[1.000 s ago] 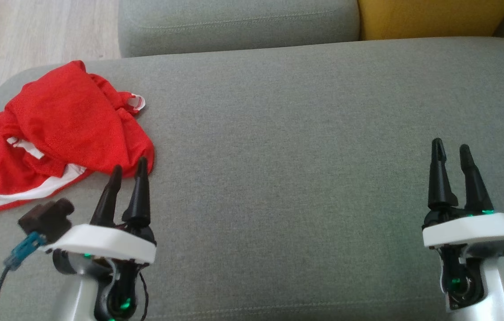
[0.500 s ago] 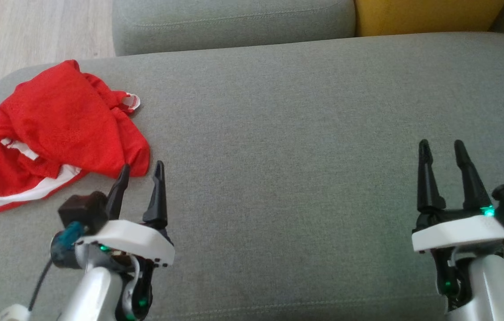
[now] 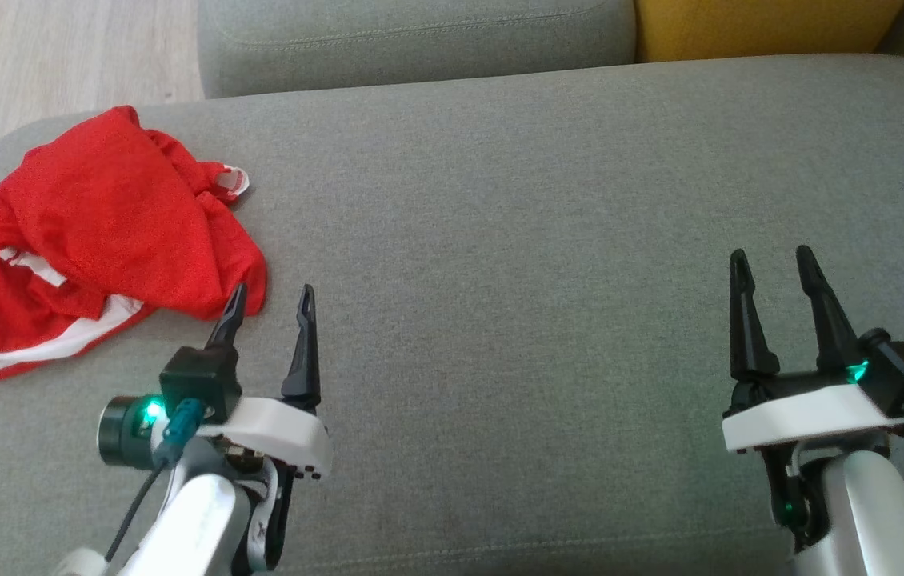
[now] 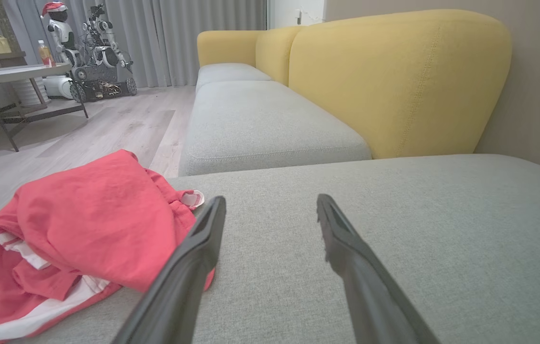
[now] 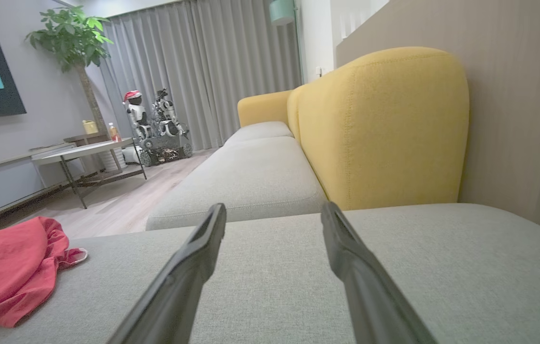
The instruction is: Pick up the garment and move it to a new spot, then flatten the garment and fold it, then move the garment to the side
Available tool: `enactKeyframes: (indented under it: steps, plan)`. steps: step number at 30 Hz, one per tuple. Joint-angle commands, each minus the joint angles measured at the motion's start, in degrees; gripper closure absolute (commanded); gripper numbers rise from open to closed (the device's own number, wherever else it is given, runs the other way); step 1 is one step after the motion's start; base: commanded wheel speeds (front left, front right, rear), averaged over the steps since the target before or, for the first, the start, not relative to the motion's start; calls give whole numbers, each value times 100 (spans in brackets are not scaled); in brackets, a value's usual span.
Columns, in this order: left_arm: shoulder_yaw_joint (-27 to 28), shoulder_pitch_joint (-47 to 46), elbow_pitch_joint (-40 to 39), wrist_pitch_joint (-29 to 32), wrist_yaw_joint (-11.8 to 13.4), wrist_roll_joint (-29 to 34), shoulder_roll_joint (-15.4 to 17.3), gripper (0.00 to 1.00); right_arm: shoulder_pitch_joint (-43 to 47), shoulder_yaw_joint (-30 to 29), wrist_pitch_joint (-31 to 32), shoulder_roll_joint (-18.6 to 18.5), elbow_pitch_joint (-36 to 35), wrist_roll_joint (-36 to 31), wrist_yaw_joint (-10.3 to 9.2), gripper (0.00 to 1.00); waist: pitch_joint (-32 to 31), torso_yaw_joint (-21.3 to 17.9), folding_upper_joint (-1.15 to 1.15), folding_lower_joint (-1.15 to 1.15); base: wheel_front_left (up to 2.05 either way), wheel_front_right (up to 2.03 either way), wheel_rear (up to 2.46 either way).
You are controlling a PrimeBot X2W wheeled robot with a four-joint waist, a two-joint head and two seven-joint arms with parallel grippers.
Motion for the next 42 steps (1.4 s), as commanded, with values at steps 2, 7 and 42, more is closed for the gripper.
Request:
enactKeyframes:
  steps: [2, 7, 42]
  plan:
    - [155, -328, -223, -104, 44, 17, 83, 0, -284, 118, -104, -38, -132, -38, -4, 0, 5, 1, 0, 0, 0, 0, 0]
    - [292, -249, -229, -187, -123, -25, -9, 0, -329, 171, -188, -39, 40, 184, -4, 0, 9, 2, 0, 0, 0, 0, 0]
    - [891, -121, 357, -479, -697, 1386, -599, 0, -459, 476, -482, -44, 441, -700, -4, 0, 9, 289, 0, 0, 0, 0, 0]
